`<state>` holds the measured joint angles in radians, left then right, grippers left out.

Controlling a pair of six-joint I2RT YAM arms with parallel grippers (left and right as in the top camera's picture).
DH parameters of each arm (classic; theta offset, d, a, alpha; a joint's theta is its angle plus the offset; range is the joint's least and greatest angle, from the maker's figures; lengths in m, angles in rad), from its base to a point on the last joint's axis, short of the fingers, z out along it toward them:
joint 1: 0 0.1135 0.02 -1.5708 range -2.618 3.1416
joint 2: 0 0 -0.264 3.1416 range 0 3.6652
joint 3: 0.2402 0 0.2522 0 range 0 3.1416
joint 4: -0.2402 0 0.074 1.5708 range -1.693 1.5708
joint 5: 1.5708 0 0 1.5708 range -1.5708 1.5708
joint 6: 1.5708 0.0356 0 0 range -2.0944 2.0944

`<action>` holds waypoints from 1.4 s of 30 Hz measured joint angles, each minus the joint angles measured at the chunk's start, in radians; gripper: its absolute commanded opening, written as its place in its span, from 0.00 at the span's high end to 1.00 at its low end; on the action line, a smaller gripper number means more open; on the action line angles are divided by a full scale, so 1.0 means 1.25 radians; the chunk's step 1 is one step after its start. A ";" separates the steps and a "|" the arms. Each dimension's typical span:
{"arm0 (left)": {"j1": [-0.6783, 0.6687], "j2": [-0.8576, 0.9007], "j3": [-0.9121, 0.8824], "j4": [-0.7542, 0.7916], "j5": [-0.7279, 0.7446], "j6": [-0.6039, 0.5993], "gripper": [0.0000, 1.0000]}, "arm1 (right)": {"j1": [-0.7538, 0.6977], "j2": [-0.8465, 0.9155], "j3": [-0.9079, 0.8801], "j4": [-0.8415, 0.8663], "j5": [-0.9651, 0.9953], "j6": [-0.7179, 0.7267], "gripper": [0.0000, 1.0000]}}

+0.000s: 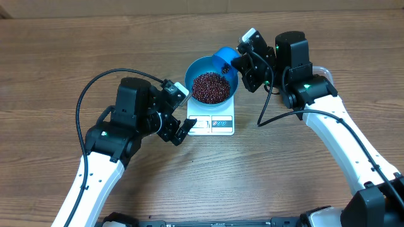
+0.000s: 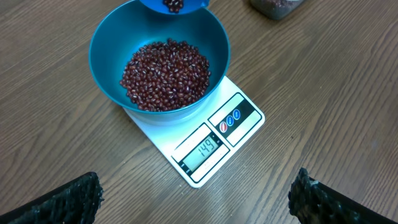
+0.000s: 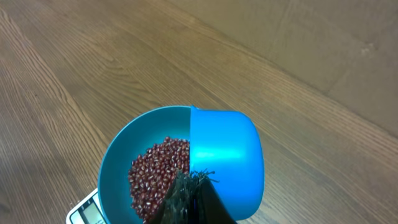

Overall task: Scoop item into bowl and weigh 150g on scale
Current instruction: 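Tilt the scoop further to drop the last beans into the bowl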

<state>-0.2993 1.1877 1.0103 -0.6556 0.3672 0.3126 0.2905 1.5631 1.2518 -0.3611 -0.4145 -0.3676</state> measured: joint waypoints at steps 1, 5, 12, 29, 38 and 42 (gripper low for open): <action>0.000 0.000 0.000 0.000 0.000 0.000 0.00 | 0.000 0.000 0.000 -0.003 0.000 0.000 0.96; 0.000 0.000 0.000 0.000 0.000 0.000 0.00 | 0.000 0.000 0.000 -0.022 0.000 0.000 0.96; 0.000 0.000 0.000 0.000 0.000 0.000 0.00 | 0.000 0.000 0.000 -0.028 0.000 0.000 0.96; 0.000 0.000 0.000 0.000 0.000 0.000 0.00 | 0.000 0.000 0.000 -0.026 0.000 0.000 0.96; 0.000 0.000 0.000 0.000 0.000 0.000 0.00 | 0.000 0.000 0.000 -0.026 0.000 0.000 0.96; 0.000 0.000 0.000 0.000 0.000 0.000 0.01 | 0.000 0.000 0.000 -0.026 0.000 0.000 0.96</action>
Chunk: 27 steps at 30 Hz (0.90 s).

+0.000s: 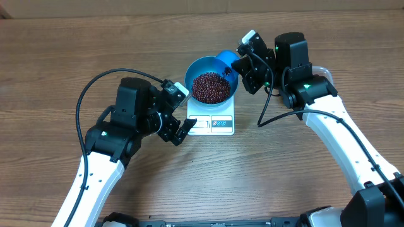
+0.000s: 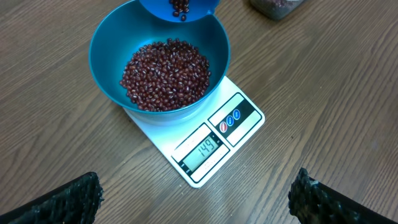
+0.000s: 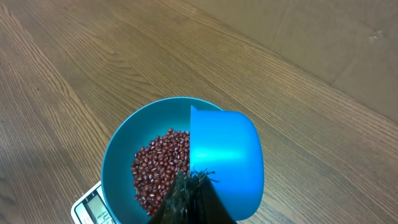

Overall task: Scoop item into bowl and weigh 150g on scale
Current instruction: 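Tilt the scoop further to drop the last beans into the bowl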

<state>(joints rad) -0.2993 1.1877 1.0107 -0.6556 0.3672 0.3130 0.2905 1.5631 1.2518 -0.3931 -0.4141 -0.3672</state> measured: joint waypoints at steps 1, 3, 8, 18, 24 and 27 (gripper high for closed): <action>0.000 0.000 0.000 0.000 0.000 0.000 0.00 | 0.000 0.000 0.000 -0.001 0.000 0.000 0.96; 0.000 0.000 0.000 0.000 0.000 0.000 0.01 | 0.000 0.000 0.000 0.000 0.000 0.000 0.96; 0.000 0.000 0.000 0.000 0.000 0.000 0.01 | 0.000 0.000 0.000 0.000 0.000 0.000 0.96; 0.000 0.000 0.000 0.000 0.000 0.000 0.01 | 0.000 0.000 0.000 0.000 0.000 0.000 0.96; 0.000 0.000 0.000 0.000 0.000 0.000 0.00 | 0.000 0.000 0.000 -0.002 -0.013 0.023 0.96; 0.000 0.000 0.000 0.000 0.000 0.000 0.00 | 0.000 0.000 0.000 -0.010 -0.043 0.081 0.96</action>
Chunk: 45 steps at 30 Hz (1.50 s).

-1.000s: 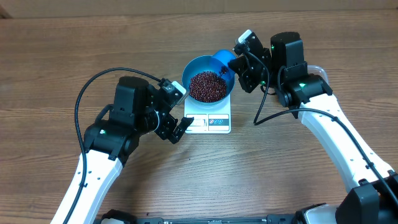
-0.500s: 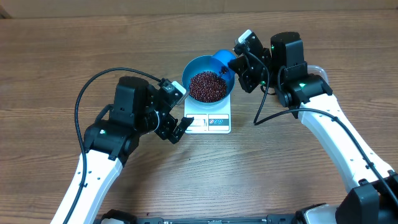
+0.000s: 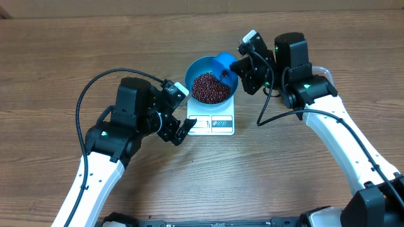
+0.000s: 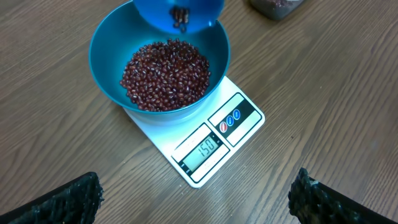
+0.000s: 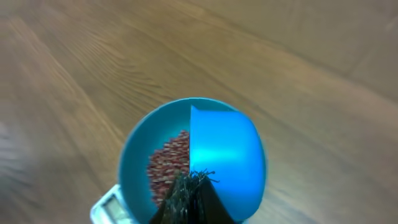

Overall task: Scoop item into bowl and weigh 150g on scale
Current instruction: 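Tilt the scoop further to drop the last beans into the bowl, then carry the blue scoop right to the clear bean container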

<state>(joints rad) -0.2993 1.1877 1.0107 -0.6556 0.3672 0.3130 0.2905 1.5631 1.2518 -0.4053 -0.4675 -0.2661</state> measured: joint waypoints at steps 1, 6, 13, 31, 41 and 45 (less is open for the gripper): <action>0.000 0.000 0.000 0.000 0.000 0.000 0.00 | 0.000 0.000 0.000 0.000 -0.014 0.025 0.96; 0.000 0.000 0.000 0.000 0.000 0.000 0.00 | 0.000 0.000 0.000 0.029 -0.073 0.154 0.96; 0.000 0.000 0.000 -0.002 0.000 0.000 0.00 | -0.007 0.000 0.000 0.120 -0.138 0.344 0.96; 0.000 0.000 0.000 -0.002 0.000 0.000 0.00 | -0.319 0.000 0.000 0.148 -0.164 0.544 0.96; 0.000 0.000 0.000 -0.002 0.000 0.000 0.01 | -0.486 0.000 0.000 0.037 -0.164 0.474 0.96; 0.000 0.000 0.000 -0.002 0.000 0.000 0.00 | -0.518 0.000 0.000 -0.006 -0.163 0.404 0.96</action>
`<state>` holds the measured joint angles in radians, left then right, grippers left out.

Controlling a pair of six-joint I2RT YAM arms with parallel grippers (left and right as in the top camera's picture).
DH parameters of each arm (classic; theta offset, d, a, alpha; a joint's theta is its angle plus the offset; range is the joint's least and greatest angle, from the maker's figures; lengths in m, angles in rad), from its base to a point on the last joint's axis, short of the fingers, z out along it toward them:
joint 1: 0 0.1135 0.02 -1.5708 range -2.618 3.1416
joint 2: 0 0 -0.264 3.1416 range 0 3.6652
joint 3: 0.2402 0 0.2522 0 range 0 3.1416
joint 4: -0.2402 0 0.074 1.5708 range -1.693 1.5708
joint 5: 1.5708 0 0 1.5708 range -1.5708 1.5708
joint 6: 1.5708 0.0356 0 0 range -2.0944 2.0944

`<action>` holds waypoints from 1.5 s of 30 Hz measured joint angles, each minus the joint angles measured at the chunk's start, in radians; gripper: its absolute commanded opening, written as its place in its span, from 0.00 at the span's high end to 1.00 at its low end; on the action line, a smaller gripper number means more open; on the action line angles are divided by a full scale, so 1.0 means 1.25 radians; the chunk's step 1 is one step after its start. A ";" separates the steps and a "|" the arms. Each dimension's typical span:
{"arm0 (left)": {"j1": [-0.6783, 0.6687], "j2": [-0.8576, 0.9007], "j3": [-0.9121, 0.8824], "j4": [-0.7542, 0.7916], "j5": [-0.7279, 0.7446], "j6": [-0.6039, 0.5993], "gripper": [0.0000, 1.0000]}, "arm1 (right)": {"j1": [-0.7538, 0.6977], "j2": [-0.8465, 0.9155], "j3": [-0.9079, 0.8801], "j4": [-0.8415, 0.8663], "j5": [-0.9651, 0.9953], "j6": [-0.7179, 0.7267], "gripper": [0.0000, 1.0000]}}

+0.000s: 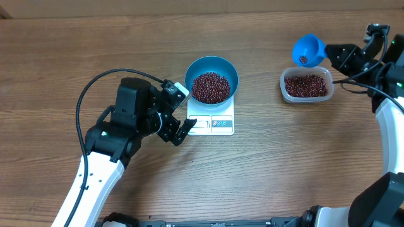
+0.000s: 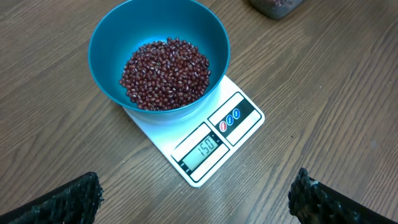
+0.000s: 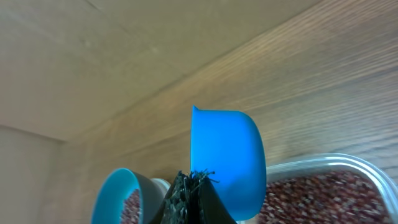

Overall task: Scoop item into bowl and weigh 150g on scale
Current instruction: 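Carry the blue scoop right to the clear bean container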

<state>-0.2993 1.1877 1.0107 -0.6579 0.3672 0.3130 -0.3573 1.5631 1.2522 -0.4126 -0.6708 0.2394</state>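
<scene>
A teal bowl (image 1: 212,79) of red beans (image 2: 165,73) stands on the white scale (image 1: 211,123), whose display (image 2: 204,147) reads 150. My right gripper (image 1: 338,53) is shut on the handle of a blue scoop (image 1: 308,48), held above the far left corner of the clear bean tub (image 1: 307,85); a few beans lie in the scoop. In the right wrist view the scoop (image 3: 227,158) fills the middle, with the tub (image 3: 323,186) below right. My left gripper (image 1: 180,129) stands open just left of the scale, its fingertips (image 2: 68,199) wide apart and holding nothing.
The left arm's black cable (image 1: 95,88) loops over the table at the left. A cardboard wall (image 3: 124,56) runs along the table's far edge.
My right gripper has moved with the scoop from over the bowl to far right, above the bean tub. The display still reads 150. The left arm has not moved.
The scoop was tipped at the bowl's far rim with the display at 149, and it stayed so a moment later. Then the scoop was over the bowl and the display read 150. Now the scoop is over the tub, the reading unchanged.
</scene>
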 measured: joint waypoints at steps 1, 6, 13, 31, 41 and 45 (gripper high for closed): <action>0.000 0.000 0.000 0.000 0.000 0.000 0.00 | -0.002 0.000 0.000 -0.006 0.000 -0.016 0.96; 0.000 0.000 0.000 0.000 0.000 0.000 0.00 | -0.002 0.000 0.000 -0.015 -0.001 -0.098 0.96; 0.000 0.000 0.000 0.000 0.000 0.000 0.00 | -0.002 0.000 0.000 -0.025 0.023 -0.212 0.96; 0.000 0.000 0.000 0.000 0.000 0.000 0.00 | 0.001 0.000 0.000 -0.189 0.077 -0.765 0.96; 0.000 0.000 0.000 0.000 0.000 0.000 0.00 | 0.032 0.000 0.000 -0.190 0.079 -0.999 0.96; 0.000 0.000 0.000 0.000 0.000 0.000 0.00 | 0.034 0.000 0.000 -0.172 0.079 -1.054 0.96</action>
<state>-0.2993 1.1877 1.0107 -0.6579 0.3672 0.3130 -0.3141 1.5631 1.2522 -0.6273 -0.5716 -1.0782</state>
